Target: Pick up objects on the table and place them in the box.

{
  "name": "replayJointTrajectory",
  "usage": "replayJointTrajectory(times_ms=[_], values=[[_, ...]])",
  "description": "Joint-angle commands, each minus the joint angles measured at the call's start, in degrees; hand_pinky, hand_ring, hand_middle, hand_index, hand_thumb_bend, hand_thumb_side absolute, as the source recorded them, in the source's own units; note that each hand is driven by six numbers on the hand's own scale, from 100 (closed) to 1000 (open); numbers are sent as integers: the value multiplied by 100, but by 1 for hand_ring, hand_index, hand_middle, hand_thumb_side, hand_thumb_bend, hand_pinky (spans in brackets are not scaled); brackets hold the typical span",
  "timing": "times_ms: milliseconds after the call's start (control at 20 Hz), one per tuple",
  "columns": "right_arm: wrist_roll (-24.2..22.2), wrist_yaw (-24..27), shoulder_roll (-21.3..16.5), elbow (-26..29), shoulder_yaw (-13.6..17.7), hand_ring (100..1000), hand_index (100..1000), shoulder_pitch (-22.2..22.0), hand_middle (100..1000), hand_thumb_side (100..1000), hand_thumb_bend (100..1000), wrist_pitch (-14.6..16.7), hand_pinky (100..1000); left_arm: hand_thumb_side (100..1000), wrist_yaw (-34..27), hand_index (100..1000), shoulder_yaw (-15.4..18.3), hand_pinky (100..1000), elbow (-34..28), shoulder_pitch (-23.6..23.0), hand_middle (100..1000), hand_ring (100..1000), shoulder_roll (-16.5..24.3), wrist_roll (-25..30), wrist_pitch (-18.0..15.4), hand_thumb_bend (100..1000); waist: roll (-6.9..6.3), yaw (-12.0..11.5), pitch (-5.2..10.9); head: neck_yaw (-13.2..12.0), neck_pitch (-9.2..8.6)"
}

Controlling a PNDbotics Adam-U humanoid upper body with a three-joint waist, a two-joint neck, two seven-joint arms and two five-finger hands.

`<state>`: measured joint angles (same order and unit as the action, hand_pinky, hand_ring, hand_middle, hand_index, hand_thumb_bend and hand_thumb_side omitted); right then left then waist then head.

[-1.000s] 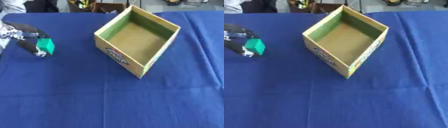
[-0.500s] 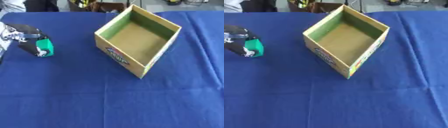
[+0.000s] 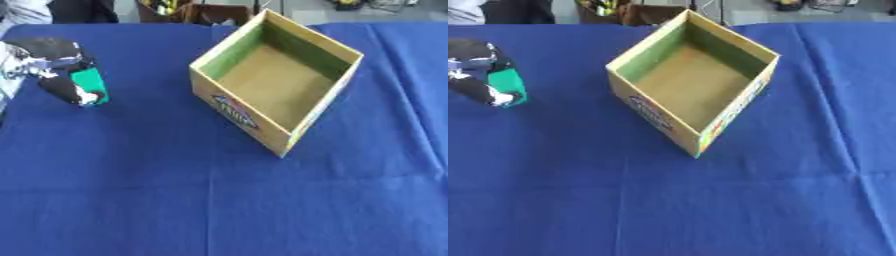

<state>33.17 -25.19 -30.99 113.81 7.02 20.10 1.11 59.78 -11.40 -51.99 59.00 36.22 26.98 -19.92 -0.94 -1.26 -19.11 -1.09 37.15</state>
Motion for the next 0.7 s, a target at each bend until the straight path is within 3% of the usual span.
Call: replayJointTrajectory(times_ms=[50,400,700], values=[[22,43,-86,78,43,702,666,14,582,920,100,-21,705,581,29,634,70,502,-135,119,414,500,124,-279,59,100,-5,-6,132,11,-21],[51,34,-113,78,61,701,665,-38,581,913,100,-51,703,611,-53,601,87,449,-495,279,395,471,43,-619,324,100,-34,-16,202,69,30],[55,46,-137,78,39,701,666,-20,580,910,100,-50,702,586,-265,596,-68,443,-1010,749,390,456,-409,-498,370,100,-66,-29,288,114,104]])
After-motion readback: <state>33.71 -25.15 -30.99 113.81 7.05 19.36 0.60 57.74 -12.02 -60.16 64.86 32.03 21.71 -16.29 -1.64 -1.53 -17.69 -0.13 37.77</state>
